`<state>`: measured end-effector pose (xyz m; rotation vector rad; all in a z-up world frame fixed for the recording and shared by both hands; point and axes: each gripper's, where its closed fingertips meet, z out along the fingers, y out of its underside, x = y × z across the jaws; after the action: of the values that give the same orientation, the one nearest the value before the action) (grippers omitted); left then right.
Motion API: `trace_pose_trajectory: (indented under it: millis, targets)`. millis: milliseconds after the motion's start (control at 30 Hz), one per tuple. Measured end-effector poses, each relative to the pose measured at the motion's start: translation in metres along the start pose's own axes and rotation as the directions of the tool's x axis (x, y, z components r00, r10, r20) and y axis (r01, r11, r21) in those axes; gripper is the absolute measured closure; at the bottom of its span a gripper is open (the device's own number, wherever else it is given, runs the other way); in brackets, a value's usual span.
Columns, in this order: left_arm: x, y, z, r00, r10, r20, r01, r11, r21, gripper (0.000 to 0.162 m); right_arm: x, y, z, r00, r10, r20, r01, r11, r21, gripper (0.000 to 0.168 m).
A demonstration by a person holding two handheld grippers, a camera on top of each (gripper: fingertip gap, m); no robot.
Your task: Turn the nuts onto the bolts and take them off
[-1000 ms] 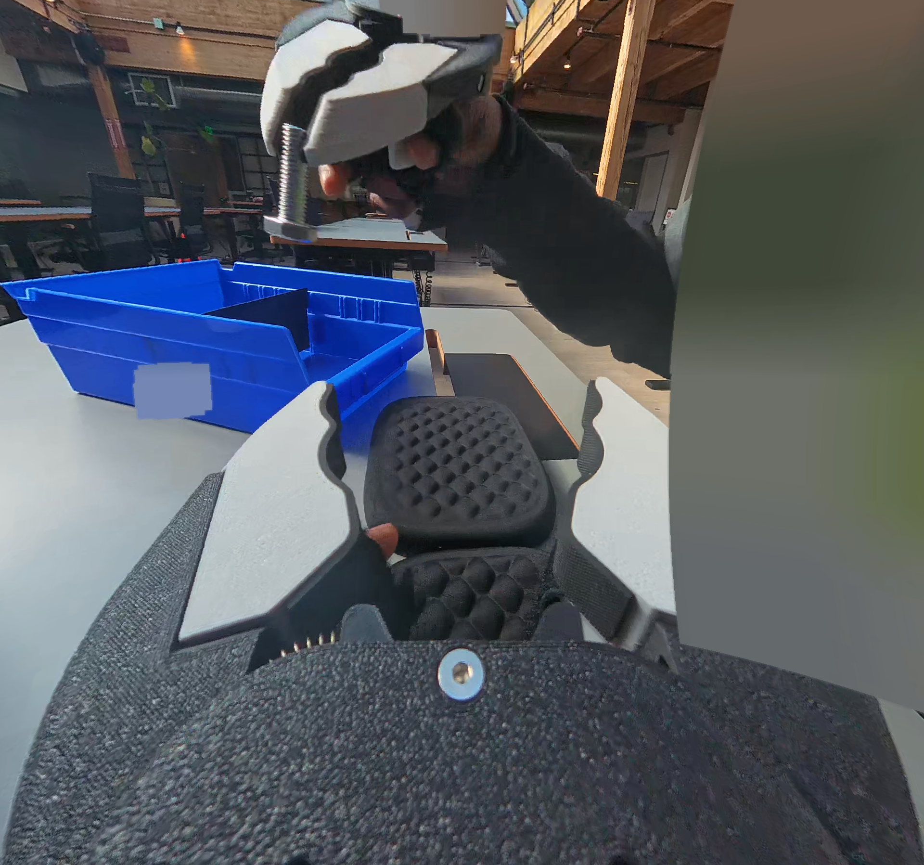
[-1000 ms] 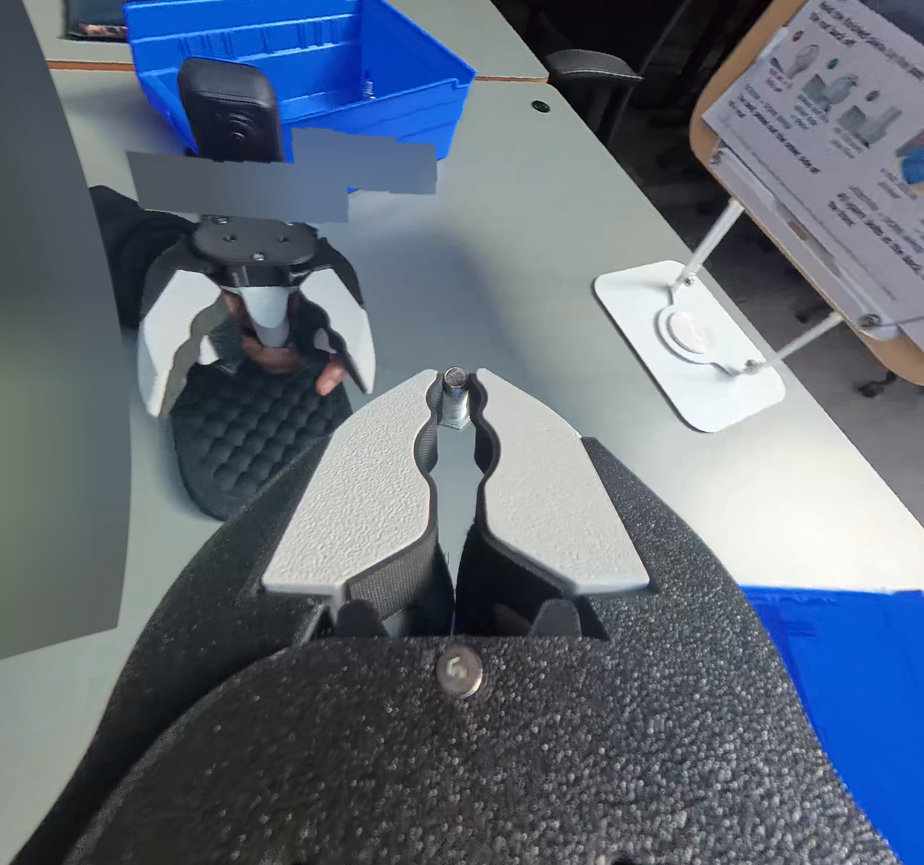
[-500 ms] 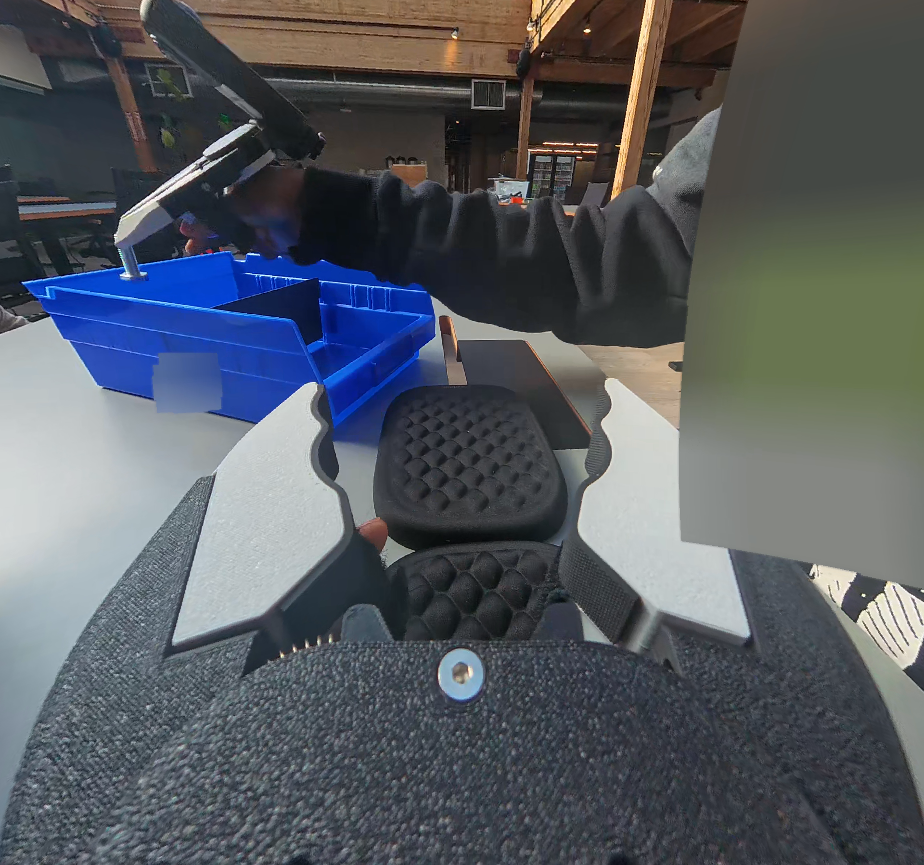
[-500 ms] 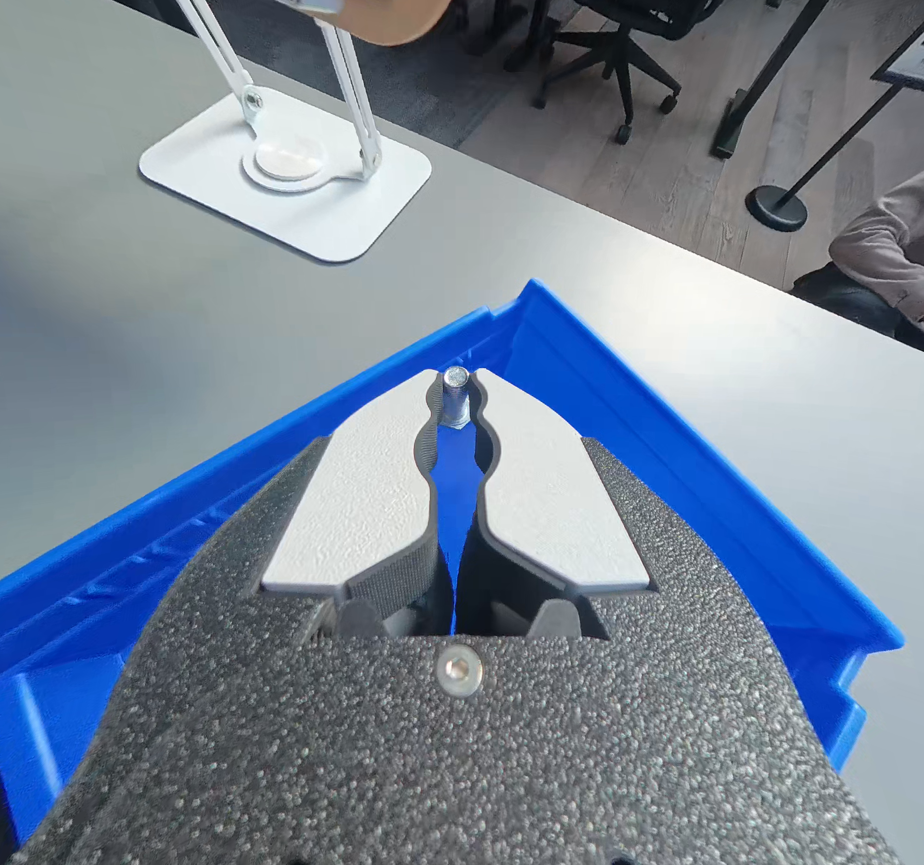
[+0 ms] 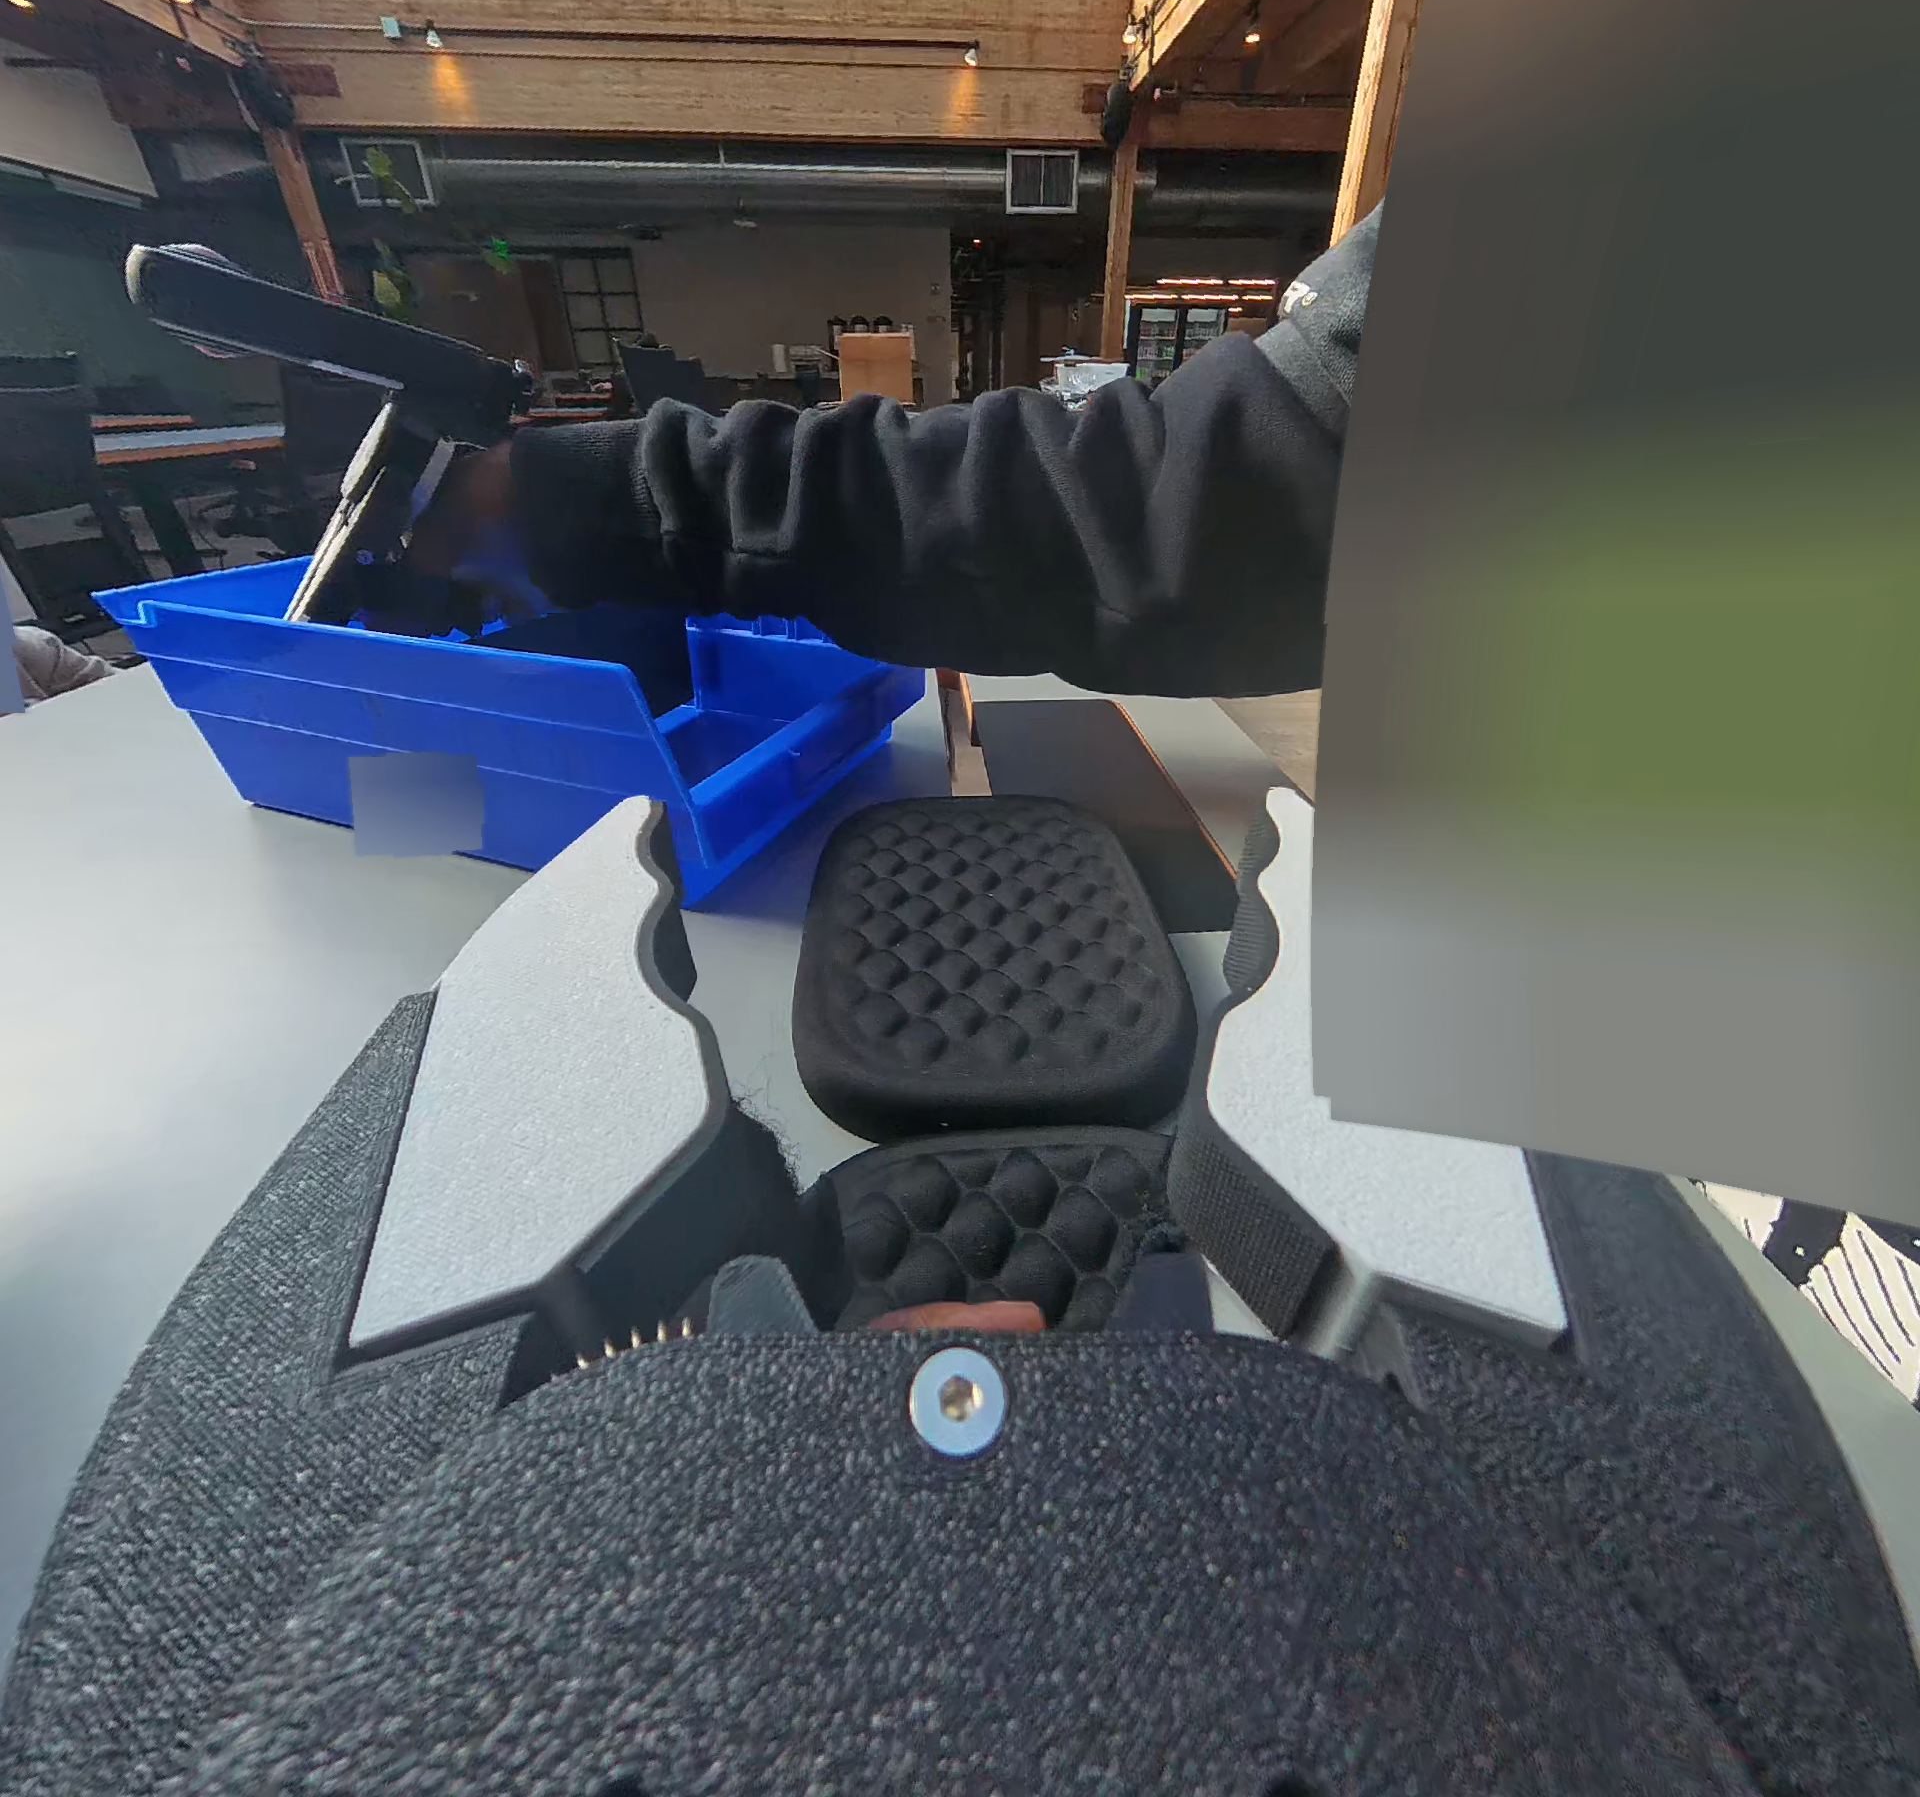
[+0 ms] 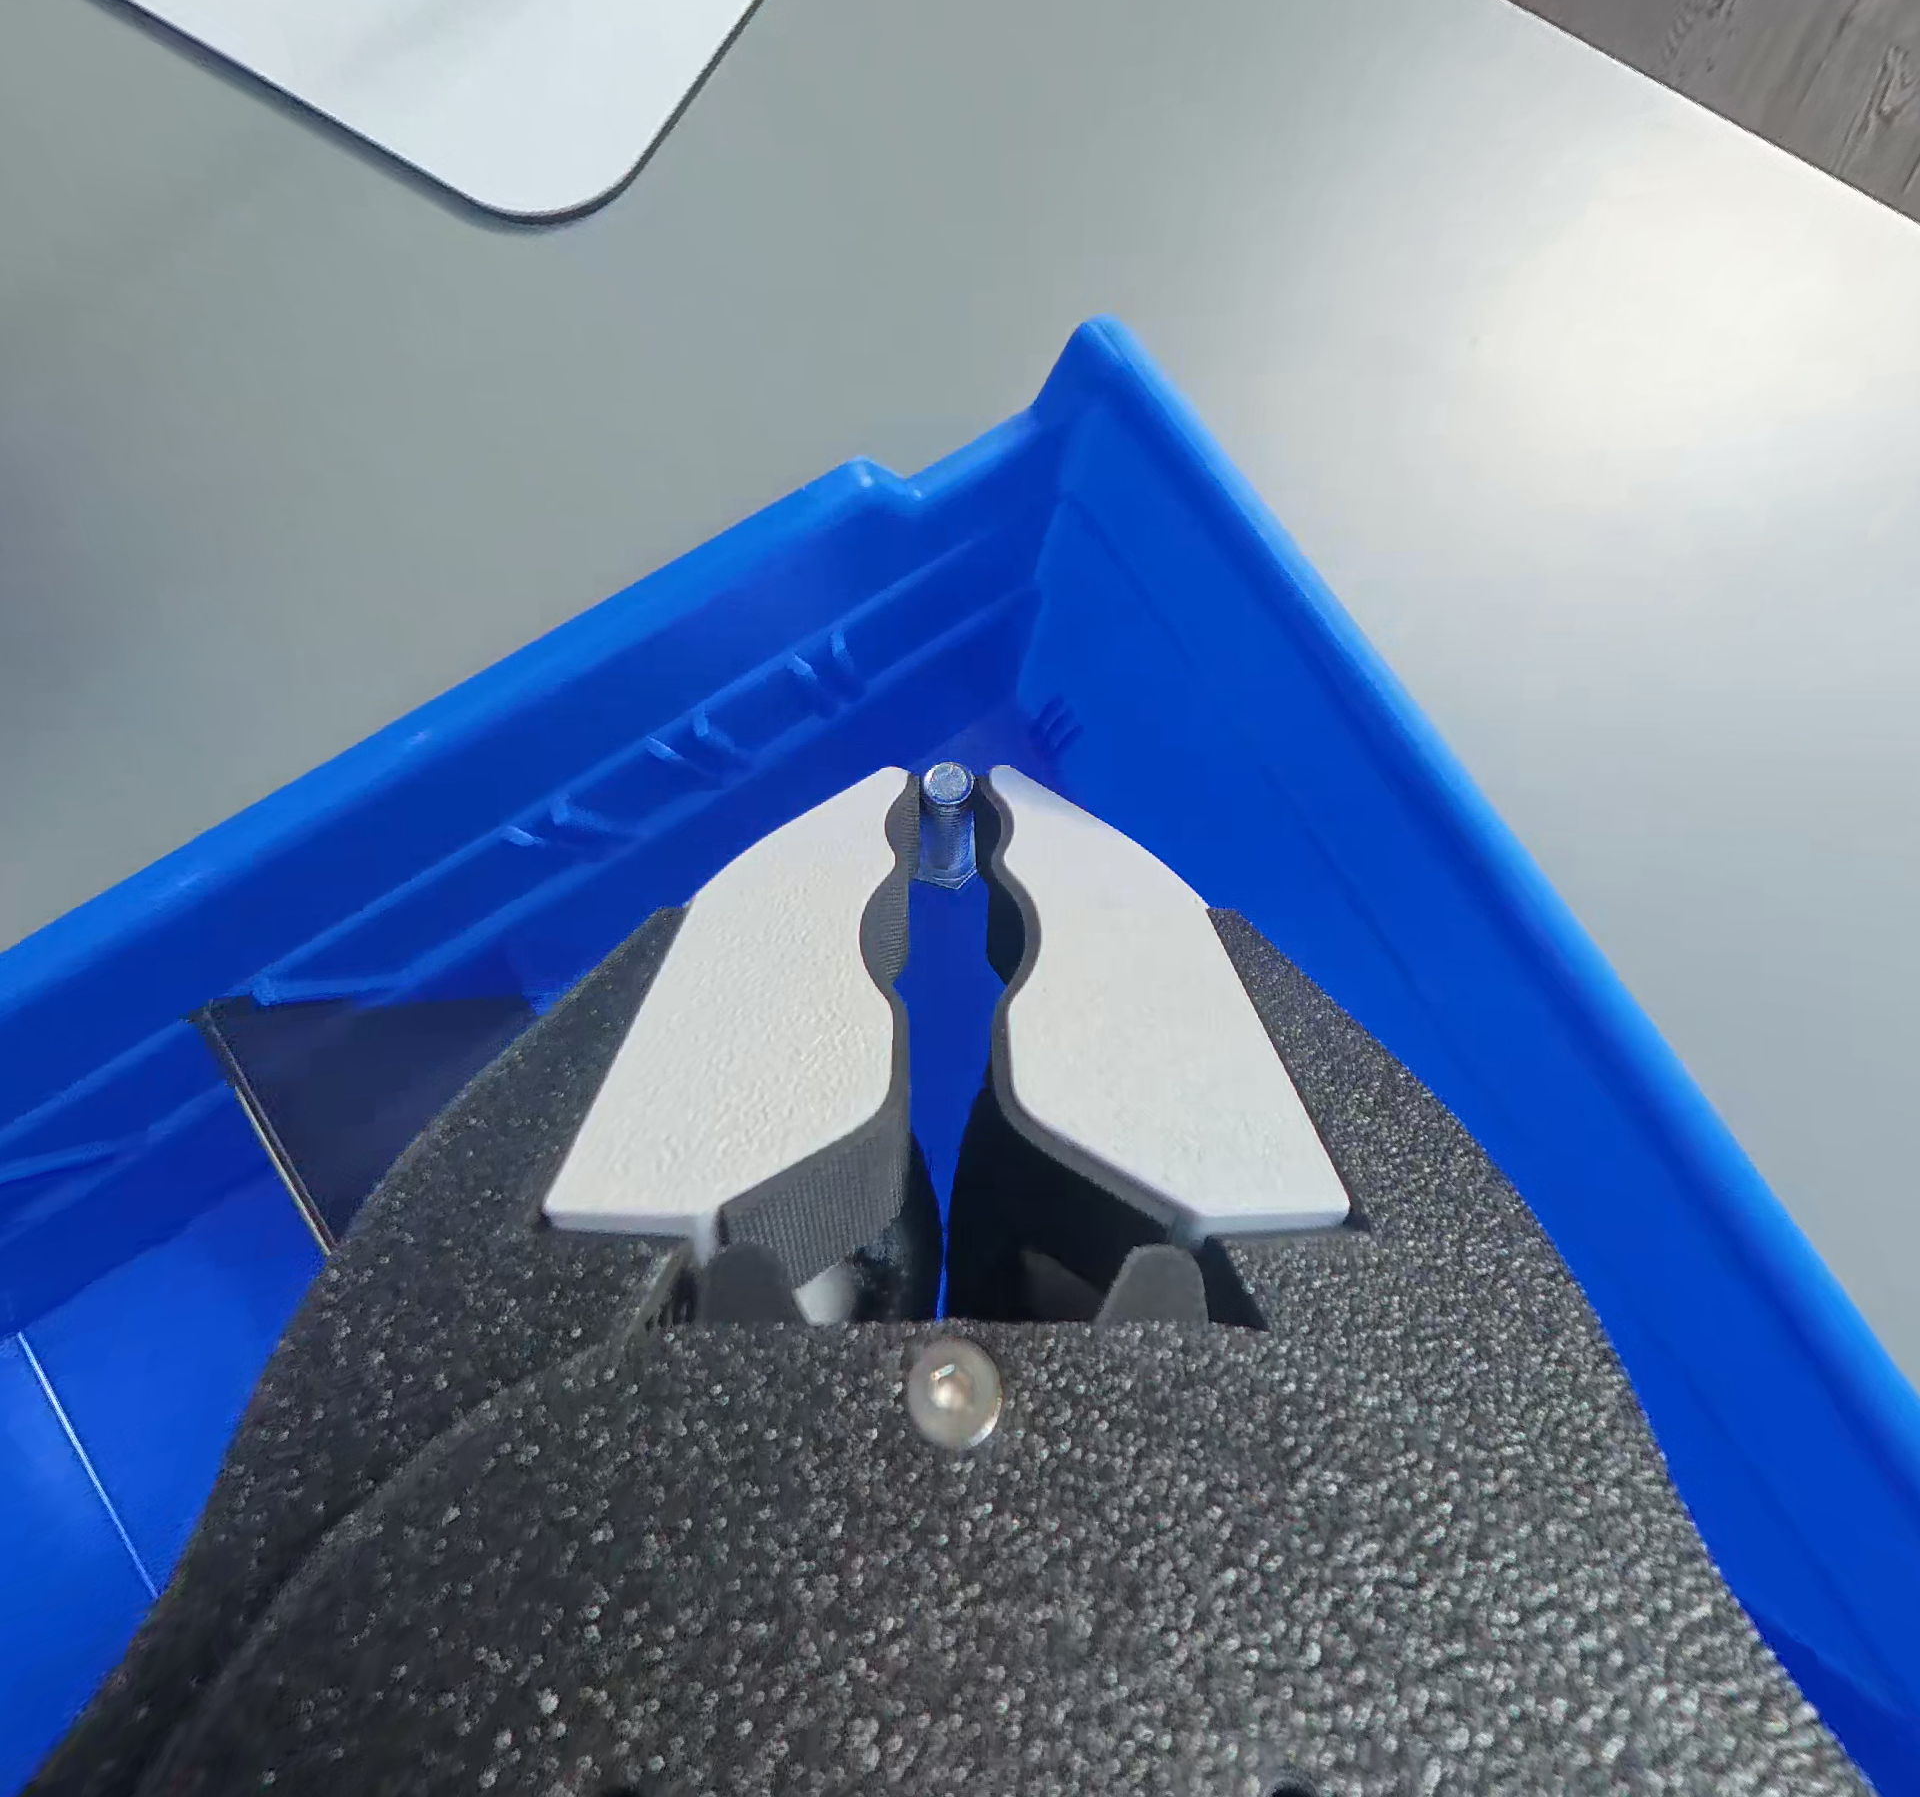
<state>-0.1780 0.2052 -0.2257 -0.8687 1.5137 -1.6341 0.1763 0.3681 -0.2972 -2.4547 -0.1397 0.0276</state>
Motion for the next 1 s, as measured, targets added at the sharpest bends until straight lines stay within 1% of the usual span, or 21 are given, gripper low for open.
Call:
trace_pose_trajectory:
  millis: [100,133,367,567,667,800,833,900,1000]
  targets:
    - [0.003,-0.002,0.0,1.0,0.015,-0.015,-0.015,1.0,0.014,0.064,0.006,0.007,0.007,1.0,0.011,0.0,-0.011,1.0,-0.021,0.159]
    - [0.002,-0.003,-0.001,1.0,0.015,-0.012,-0.014,1.0,0.024,0.067,0.008,0.008,0.008,1.0,0.014,-0.001,-0.014,1.0,-0.021,0.159]
    - [0.002,-0.005,-0.003,1.0,0.006,-0.017,-0.006,0.999,0.044,0.075,0.011,0.012,0.011,1.0,0.024,0.008,-0.024,1.0,0.004,0.159]
    - [0.002,-0.005,-0.004,1.0,0.01,-0.018,-0.009,0.999,0.044,0.076,0.01,0.015,0.009,1.0,0.019,0.009,-0.019,1.0,-0.012,0.158]
    - [0.003,-0.005,-0.004,1.0,0.015,-0.02,-0.014,0.999,0.042,0.077,0.009,0.021,0.01,1.0,0.02,0.012,-0.02,0.999,-0.046,0.154]
    - [0.003,-0.005,-0.003,1.0,0.022,-0.017,-0.022,0.999,0.038,0.08,0.013,0.012,0.001,0.999,0.024,-0.025,-0.024,1.0,-0.001,0.151]
    - [0.003,-0.005,-0.003,1.0,0.022,-0.015,-0.021,0.999,0.037,0.081,0.013,0.006,-0.006,0.999,0.027,-0.035,-0.026,0.999,0.027,0.149]
    - [0.003,-0.004,-0.003,1.0,0.026,-0.013,-0.025,0.999,0.034,0.081,0.01,-0.012,-0.026,0.998,0.024,-0.061,-0.017,0.993,0.114,0.139]
    - [0.0,-0.004,-0.002,1.0,0.027,0.008,-0.027,0.999,0.026,0.085,-0.009,-0.041,-0.069,0.996,0.017,-0.085,0.007,0.961,0.278,0.112]
